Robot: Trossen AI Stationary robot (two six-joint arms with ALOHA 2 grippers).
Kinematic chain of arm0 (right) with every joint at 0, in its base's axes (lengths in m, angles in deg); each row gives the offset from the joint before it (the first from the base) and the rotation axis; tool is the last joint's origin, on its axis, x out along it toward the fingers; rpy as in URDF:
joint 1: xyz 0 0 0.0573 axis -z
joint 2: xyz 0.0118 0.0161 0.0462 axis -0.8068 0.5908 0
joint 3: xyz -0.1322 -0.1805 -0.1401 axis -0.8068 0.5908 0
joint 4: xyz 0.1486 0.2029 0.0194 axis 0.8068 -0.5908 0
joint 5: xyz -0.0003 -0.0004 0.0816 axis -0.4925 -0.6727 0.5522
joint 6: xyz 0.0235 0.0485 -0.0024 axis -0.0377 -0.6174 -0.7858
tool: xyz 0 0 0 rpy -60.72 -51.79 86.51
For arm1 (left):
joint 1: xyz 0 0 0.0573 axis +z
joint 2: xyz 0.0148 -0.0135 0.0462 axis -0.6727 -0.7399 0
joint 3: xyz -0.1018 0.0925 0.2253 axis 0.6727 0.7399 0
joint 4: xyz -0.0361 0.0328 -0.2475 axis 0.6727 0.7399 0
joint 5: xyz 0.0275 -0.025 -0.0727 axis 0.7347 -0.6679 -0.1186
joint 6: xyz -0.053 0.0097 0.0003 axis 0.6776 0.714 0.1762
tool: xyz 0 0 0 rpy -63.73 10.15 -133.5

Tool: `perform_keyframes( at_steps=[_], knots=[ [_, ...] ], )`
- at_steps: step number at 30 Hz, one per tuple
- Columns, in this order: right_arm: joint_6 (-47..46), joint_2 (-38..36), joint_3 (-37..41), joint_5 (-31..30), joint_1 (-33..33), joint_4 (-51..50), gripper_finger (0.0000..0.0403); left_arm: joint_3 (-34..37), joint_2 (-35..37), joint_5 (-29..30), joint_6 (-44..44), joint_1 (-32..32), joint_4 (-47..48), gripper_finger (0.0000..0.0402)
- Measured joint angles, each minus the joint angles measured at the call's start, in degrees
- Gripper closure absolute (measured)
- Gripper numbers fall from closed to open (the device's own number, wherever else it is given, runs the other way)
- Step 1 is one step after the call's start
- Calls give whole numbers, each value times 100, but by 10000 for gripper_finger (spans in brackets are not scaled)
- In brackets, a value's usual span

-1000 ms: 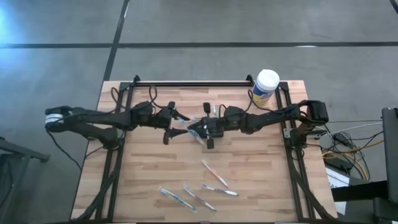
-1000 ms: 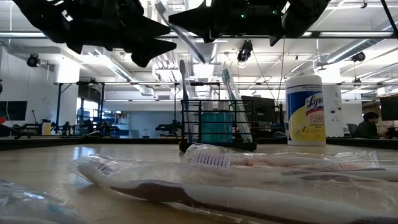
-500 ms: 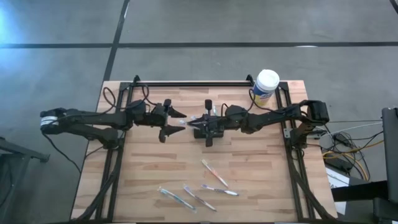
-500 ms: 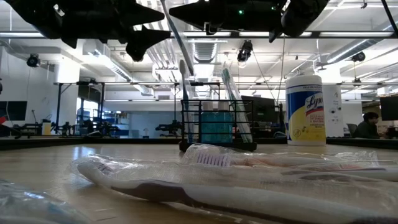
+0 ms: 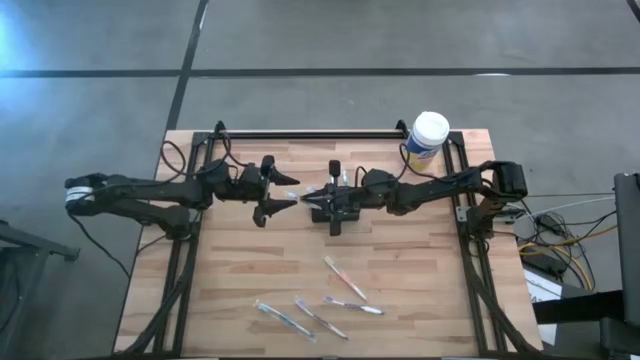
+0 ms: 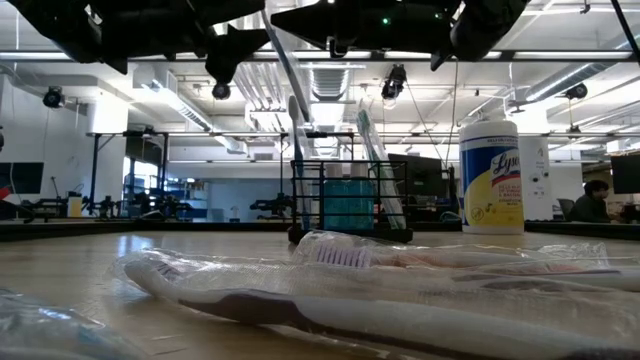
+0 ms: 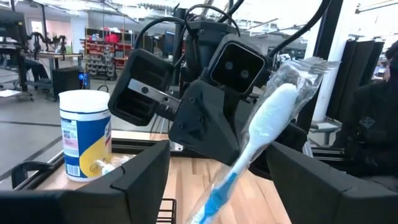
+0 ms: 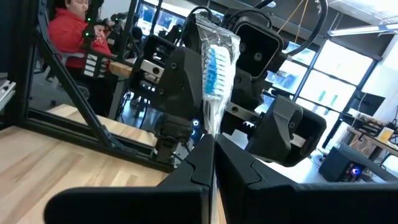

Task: Pick & Place toothbrushing station
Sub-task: Put the right blue toothbrush into the wire organizer

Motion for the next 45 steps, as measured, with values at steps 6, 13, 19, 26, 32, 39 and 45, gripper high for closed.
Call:
perform_keyframes(
  at_steps=[6,13,19,26,32,39,45],
  knots=[
    [-27,-2,0,7,2,127,395,0,0,-1,-137,0,0,150],
    [-69,-2,0,13,16,128,395,2,-2,-2,-159,0,-132,229],
    [-70,-2,0,13,17,127,395,2,-2,-24,-239,-9,-155,290],
    [-83,15,0,13,29,132,395,2,-4,-69,-321,-121,-209,339],
    [-136,15,0,13,46,174,395,2,-4,-68,-365,-170,-258,337],
    [-136,17,0,15,50,294,395,1,-145,-67,-449,-172,-336,327],
    [-137,15,0,23,50,279,395,1,-416,-73,-467,-168,-743,348]
  ],
)
